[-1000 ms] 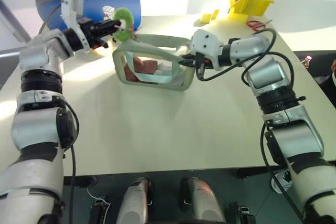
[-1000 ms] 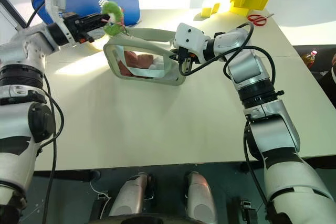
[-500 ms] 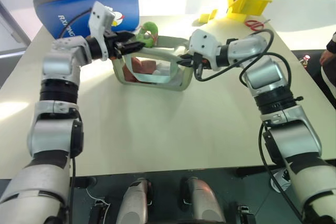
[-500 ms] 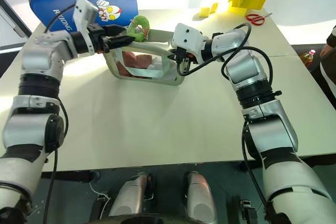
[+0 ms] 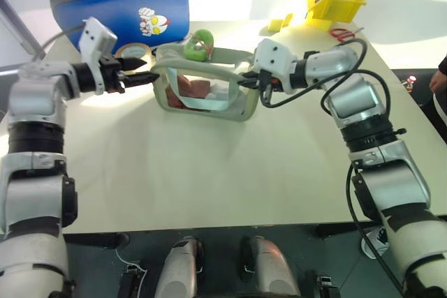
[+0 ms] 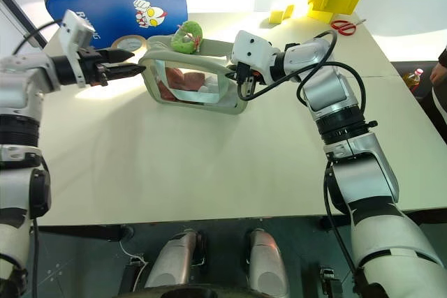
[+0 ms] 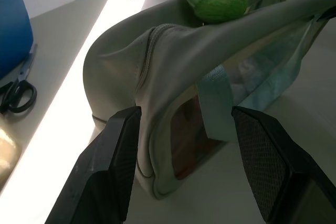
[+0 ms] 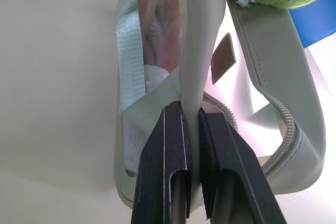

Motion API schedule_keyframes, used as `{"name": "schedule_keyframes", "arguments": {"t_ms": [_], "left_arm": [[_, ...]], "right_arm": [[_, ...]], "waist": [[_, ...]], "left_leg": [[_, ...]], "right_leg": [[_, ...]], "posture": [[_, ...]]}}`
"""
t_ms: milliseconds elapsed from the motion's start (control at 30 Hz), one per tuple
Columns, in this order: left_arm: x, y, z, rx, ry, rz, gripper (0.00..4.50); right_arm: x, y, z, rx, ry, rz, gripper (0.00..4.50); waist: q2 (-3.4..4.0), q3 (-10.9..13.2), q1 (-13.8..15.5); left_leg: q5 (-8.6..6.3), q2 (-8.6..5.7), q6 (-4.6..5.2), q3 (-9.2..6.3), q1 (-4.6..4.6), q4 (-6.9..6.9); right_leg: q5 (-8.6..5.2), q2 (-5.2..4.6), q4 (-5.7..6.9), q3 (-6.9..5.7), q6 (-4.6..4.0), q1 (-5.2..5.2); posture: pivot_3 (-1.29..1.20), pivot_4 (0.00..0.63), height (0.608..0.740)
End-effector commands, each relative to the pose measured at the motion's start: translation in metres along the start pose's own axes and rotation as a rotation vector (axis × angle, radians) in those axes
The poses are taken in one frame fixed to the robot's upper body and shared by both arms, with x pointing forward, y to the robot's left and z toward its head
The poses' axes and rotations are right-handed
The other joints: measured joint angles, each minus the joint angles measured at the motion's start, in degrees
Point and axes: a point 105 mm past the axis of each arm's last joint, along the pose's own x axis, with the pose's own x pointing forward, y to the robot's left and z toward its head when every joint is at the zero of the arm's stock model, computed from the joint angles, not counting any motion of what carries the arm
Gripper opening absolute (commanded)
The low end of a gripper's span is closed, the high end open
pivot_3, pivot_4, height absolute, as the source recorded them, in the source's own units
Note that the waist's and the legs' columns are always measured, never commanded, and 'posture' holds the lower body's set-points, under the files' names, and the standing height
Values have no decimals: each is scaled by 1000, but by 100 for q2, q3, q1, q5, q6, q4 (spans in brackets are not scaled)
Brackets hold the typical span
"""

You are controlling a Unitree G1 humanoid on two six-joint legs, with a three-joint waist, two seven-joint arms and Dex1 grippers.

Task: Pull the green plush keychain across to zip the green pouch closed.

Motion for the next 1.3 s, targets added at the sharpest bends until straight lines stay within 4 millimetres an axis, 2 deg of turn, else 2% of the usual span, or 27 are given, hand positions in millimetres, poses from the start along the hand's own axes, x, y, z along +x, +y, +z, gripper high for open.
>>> {"name": "schedule_keyframes", "arguments": {"t_ms": [33, 100, 200, 233, 500, 533, 600, 667, 700, 733, 833, 933, 1000, 1133, 1300], "left_arm": [[9, 6, 7, 35, -42, 61, 2402], [12, 11, 6, 27, -50, 96, 1695], [11, 13, 5, 42, -46, 98, 225], [9, 12, 6, 48, -45, 89, 66], [-1, -10, 8, 59, -29, -35, 66], [-2, -13, 8, 65, -28, -40, 0], [-2, -15, 8, 64, -27, -35, 0], [-2, -15, 6, 65, -24, -21, 0], [-2, -14, 5, 63, -24, -12, 0], [-2, -13, 5, 61, -24, -6, 0], [-1, -12, 5, 64, -25, 4, 0], [1, -12, 7, 64, -29, 3, 0], [3, -13, 7, 63, -32, -4, 0], [7, -16, 7, 64, -31, -18, 0], [11, -22, 9, 77, -32, -48, 0]], "right_arm": [[0, -2, 9, -18, -24, -1, 0], [1, -2, 9, -17, -25, 0, 0], [2, -1, 10, -16, -27, 0, 0], [2, -1, 10, -16, -28, 0, 0], [-1, -11, 14, 58, -53, -28, 0], [-4, -15, 17, 85, -64, -27, 805], [-9, -25, 18, 83, -58, -41, 1496], [-12, -33, 15, 61, -31, -51, 2587], [-15, -37, 19, 73, -42, -43, 2982], [-18, -41, 24, 97, -64, -36, 2982], [-27, -64, 56, 259, -217, -39, 2982], [-13, -83, 69, 387, -285, -152, 2982], [4, -82, 70, 451, -293, -169, 2982], [44, -61, 69, 574, -273, -134, 2982], [67, -47, 58, 553, -194, -148, 2982]], "waist": [[0, 0, -8], [0, 0, -7], [0, 0, -5], [0, 0, -9], [0, 0, -26], [1, 0, -27], [1, 1, 3], [1, 1, 16], [1, 1, 15], [1, 1, 11], [5, 3, -3], [5, 3, -29], [3, 1, -35], [2, 0, -19], [3, 1, 13]], "left_leg": [[0, 0, 0, 1, 1, 0], [0, 0, 0, 2, 2, 0], [1, -1, 0, 5, 2, 0], [0, -1, 0, 6, 2, 0], [0, 2, 1, 4, 2, -1], [0, 2, 1, 4, 2, -1], [0, 1, 1, 1, 1, -1], [-1, -1, 1, 1, 1, -1], [-1, -1, 1, 1, 0, -1], [-1, -1, 2, 0, 0, -1], [-1, -1, 2, 2, 0, -1], [-1, 0, 2, 4, 1, -4], [-1, 1, 0, 4, 3, -7], [-1, 1, 0, 3, 4, -8], [1, -8, -3, 0, -8, -6]], "right_leg": [[0, 0, 1, 0, 0, 0], [0, 1, 2, 0, 1, 0], [1, 0, 3, 0, 1, 0], [1, 0, 2, 0, 1, 0], [0, 0, 1, 0, 1, -1], [0, 0, 2, 0, 1, -1], [0, 0, 2, 0, 0, -1], [0, -2, 0, 0, 0, 0], [0, -2, -1, 0, 0, 0], [0, -2, -2, 0, 0, 0], [0, -2, -1, 0, 0, -2], [1, -1, 0, 0, 0, -4], [1, -1, 1, 0, 0, -3], [1, -2, -1, 0, -1, 1], [1, -8, -3, -1, -1, -2]], "posture": [[0, 150, 740], [0, 150, 740], [0, 150, 740], [0, 150, 740], [0, 150, 740], [0, 150, 740], [0, 150, 740], [0, 150, 740], [0, 150, 740], [0, 150, 740], [0, 150, 740], [0, 150, 740], [0, 150, 740], [0, 150, 740], [0, 150, 740]]}}
